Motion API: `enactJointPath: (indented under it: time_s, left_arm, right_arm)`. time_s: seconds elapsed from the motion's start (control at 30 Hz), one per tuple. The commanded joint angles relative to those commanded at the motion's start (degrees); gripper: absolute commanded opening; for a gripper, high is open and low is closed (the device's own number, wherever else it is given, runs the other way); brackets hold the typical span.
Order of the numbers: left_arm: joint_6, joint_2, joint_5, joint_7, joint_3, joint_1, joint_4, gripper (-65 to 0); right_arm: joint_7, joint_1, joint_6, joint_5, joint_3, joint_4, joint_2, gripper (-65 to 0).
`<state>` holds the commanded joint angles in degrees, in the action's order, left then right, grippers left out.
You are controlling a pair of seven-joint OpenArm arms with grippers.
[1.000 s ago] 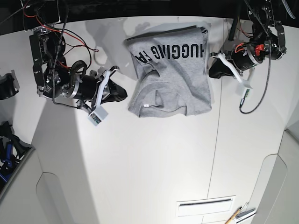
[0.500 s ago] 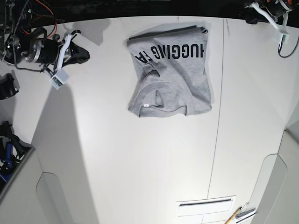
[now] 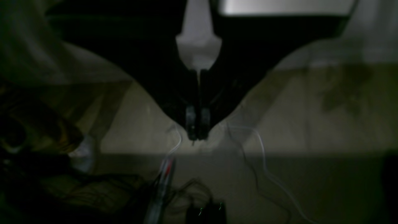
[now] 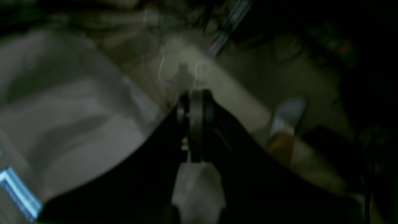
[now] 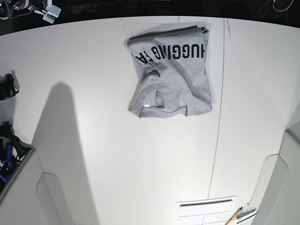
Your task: Fold the T-shirt properly
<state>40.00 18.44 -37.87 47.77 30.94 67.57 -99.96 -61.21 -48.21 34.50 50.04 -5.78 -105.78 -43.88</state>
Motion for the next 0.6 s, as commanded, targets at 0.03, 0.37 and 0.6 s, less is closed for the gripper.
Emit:
enactJointPath:
  time_s: [0.03, 0.37, 0.6]
  left_arm:
    - [0.0, 0.39, 1.6, -4.46, -2.56, -0.09, 3.28, -65.0]
    - [-14.5, 1.73, 9.11, -24.26, -25.62, -10.4, 30.82, -65.0]
    - [-21.65, 1.75, 11.61, -23.19, -40.39, -25.9, 47.89, -65.0]
  right_arm:
    - [0.98, -0.81, 0.0, -0.15, 1.07, 0.04, -1.01, -65.0]
    - [18.38, 2.56, -0.2, -13.57, 25.16, 9.2, -10.03, -65.0]
    - [21.16, 15.56, -0.17, -16.17, 42.6, 25.51, -6.38, -65.0]
